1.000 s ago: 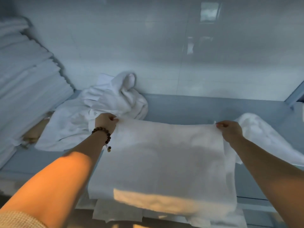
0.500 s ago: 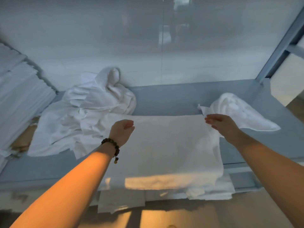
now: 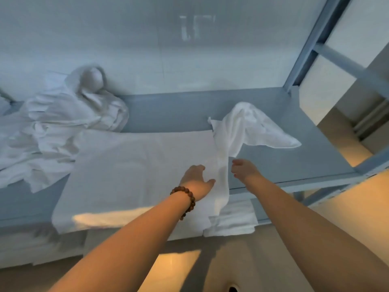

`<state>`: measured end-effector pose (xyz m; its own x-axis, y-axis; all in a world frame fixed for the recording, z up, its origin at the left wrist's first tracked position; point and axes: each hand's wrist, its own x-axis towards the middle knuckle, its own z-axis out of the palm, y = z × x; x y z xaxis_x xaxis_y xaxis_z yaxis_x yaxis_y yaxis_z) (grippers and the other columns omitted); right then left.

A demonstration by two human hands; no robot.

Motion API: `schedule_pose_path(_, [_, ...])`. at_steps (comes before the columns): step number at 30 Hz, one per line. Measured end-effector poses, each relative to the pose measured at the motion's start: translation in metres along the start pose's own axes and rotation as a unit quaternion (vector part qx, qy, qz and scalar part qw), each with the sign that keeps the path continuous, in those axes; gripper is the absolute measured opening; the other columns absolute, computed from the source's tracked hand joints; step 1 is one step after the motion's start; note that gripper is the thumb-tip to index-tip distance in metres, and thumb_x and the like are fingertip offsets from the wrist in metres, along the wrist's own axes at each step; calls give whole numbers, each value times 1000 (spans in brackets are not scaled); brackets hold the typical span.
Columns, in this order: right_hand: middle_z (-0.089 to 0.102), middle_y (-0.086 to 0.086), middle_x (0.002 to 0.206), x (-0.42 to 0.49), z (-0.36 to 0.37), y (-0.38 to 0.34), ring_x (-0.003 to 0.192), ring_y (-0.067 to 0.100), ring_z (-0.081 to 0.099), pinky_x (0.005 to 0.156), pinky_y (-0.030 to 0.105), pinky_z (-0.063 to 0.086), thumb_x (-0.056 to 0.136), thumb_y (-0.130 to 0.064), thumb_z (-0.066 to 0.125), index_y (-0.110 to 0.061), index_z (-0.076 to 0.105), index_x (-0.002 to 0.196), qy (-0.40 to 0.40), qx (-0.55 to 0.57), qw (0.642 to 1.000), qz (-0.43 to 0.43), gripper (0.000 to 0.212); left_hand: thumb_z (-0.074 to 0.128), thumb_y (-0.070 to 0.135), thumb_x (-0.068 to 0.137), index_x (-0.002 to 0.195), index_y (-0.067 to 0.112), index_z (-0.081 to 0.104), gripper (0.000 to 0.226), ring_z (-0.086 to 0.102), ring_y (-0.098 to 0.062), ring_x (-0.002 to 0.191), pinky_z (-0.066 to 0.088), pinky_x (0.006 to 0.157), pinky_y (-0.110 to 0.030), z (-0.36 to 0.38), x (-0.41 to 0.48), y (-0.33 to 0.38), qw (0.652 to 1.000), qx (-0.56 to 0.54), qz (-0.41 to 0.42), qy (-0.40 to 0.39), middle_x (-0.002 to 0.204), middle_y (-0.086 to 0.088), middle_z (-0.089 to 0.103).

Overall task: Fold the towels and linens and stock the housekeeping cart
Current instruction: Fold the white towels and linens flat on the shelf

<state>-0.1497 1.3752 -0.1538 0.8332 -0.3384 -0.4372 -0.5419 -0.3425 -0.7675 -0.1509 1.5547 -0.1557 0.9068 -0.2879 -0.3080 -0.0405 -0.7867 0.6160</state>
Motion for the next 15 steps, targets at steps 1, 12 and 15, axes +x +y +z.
schedule_pose_path(1, [59,23,122,3,2,6,112,33,57,102,42,44,91,-1,50,3,60,118,-22,21,999,23,29,56,44,92,147,15,33,66,36,-23,136,30,110,-32,12,2,7,1000,8,-10,-2,150,-5,35])
schedule_pose_path(12, [68,25,104,32,2,35,100,38,64,94,51,50,85,-5,55,8,66,101,-156,2,987,29,23,67,47,82,146,9,28,84,28,-25,136,27,110,-34,79,12,26,991,87,-74,71,150,-8,30])
schedule_pose_path(15, [70,22,93,35,10,40,91,35,67,89,50,52,81,-19,68,0,70,88,-164,-57,985,-14,20,67,38,82,141,8,35,74,31,-24,133,27,110,-30,84,15,21,987,114,-66,95,146,-6,33])
